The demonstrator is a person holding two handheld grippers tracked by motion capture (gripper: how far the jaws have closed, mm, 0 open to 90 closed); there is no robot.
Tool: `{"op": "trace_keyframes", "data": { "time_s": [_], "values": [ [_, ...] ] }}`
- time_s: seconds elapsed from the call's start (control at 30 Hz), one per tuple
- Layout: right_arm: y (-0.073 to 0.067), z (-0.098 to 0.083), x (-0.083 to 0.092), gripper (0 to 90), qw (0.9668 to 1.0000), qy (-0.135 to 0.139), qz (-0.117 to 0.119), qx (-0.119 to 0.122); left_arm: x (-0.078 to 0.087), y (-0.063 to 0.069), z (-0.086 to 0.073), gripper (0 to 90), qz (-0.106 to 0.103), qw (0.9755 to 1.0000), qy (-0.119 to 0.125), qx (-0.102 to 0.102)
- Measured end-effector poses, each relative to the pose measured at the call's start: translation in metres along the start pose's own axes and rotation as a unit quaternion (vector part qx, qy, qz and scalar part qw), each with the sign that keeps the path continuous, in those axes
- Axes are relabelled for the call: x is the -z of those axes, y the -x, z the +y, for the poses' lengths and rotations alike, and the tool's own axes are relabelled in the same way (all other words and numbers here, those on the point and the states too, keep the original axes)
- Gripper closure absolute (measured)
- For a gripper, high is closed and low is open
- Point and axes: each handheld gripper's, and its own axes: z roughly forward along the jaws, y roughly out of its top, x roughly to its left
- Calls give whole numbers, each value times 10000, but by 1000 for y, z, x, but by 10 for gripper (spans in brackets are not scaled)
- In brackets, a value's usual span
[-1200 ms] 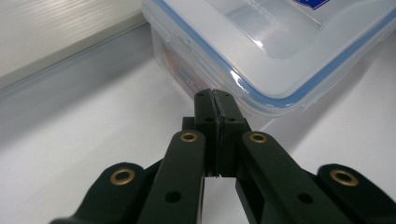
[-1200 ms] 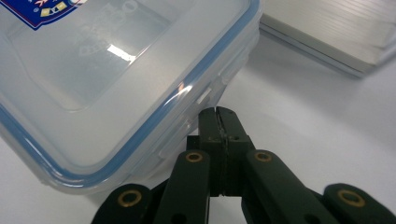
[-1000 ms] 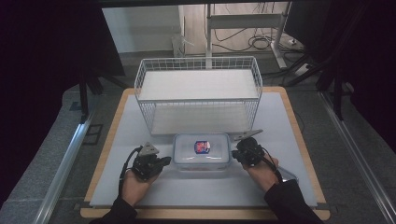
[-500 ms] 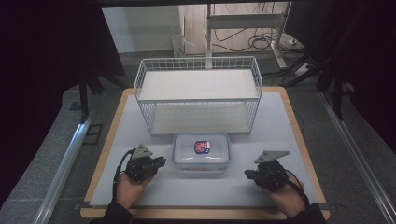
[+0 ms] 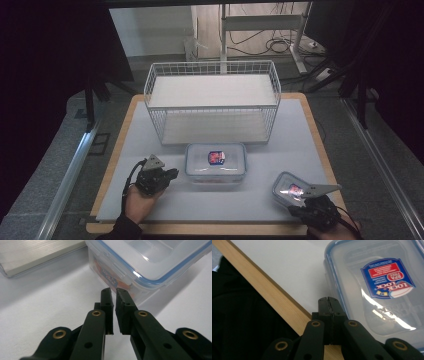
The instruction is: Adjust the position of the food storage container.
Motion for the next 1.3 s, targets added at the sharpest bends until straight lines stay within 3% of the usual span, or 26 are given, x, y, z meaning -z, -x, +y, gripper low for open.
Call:
{"op": "trace_keyframes", "data": {
  "time_s": [0.03, 0.13, 0.23, 0.3, 0.67, 0.77, 0.8, 0.83, 0.87, 0.9, 0.93, 0.97, 1.0, 1.03, 1.07, 1.2, 1.3],
  "values": [
    [3, 1, 0, 900, 9999, 54, 79, -40, 0, 0, 0, 845, -1, 10000, -2, -1],
    [4, 5, -2, 900, 9999, 30, -35, 96, -1, 0, 0, 843, -4, 10000, -2, 1],
    [7, 7, -3, 900, 10000, 54, 10, 64, -1, 0, 0, 842, -1, 10000, -7, -1],
    [11, 9, -4, 900, 9999, 58, -85, 90, -1, 0, 0, 843, -4, 10000, -17, -6],
    [49, 31, -12, 900, 9990, 79, -422, -107, 0, -3, 1, 845, 43, 10000, -17, 65],
    [46, 40, -16, 900, 9989, 77, -453, -89, -2, -6, 2, 845, 61, 9999, 2, 89],
    [42, 52, -21, 900, 9993, 162, -345, 9, -6, -10, 5, 845, 101, 9999, -23, 59],
    [42, 52, -21, 900, 9993, 162, -345, 9, -6, -10, 5, 844, 101, 9999, -23, 59],
    [36, 70, -28, 900, 9991, 353, -242, 80, -11, -13, 8, 844, 132, 9999, -61, 90],
    [36, 70, -28, 900, 9991, 353, -242, 80, -11, -13, 8, 844, 132, 9999, -61, 90],
    [33, 90, -41, 900, 9985, 523, -104, 88, -17, -16, 12, 843, 121, 9998, -22, 148],
    [33, 90, -41, 900, 9985, 523, -104, 88, -17, -16, 12, 842, 121, 9998, -22, 148],
    [31, 109, -57, 900, 9983, 586, 28, 28, -24, -21, 16, 840, 45, 9997, 32, 238],
    [31, 109, -57, 900, 9983, 586, 28, 28, -24, -21, 16, 838, 45, 9997, 32, 238],
    [29, 125, -74, 900, 9984, 560, 27, 15, -28, -23, 18, 833, 16, 9996, 16, 279],
    [29, 135, -89, 900, 9982, 592, -77, -48, -23, -24, 15, 799, 159, 9997, -44, 194],
    [28, 131, -90, 896, 9977, 654, -164, 16, -14, -27, 11, 660, 306, 9994, -23, 170]
  ]
}}
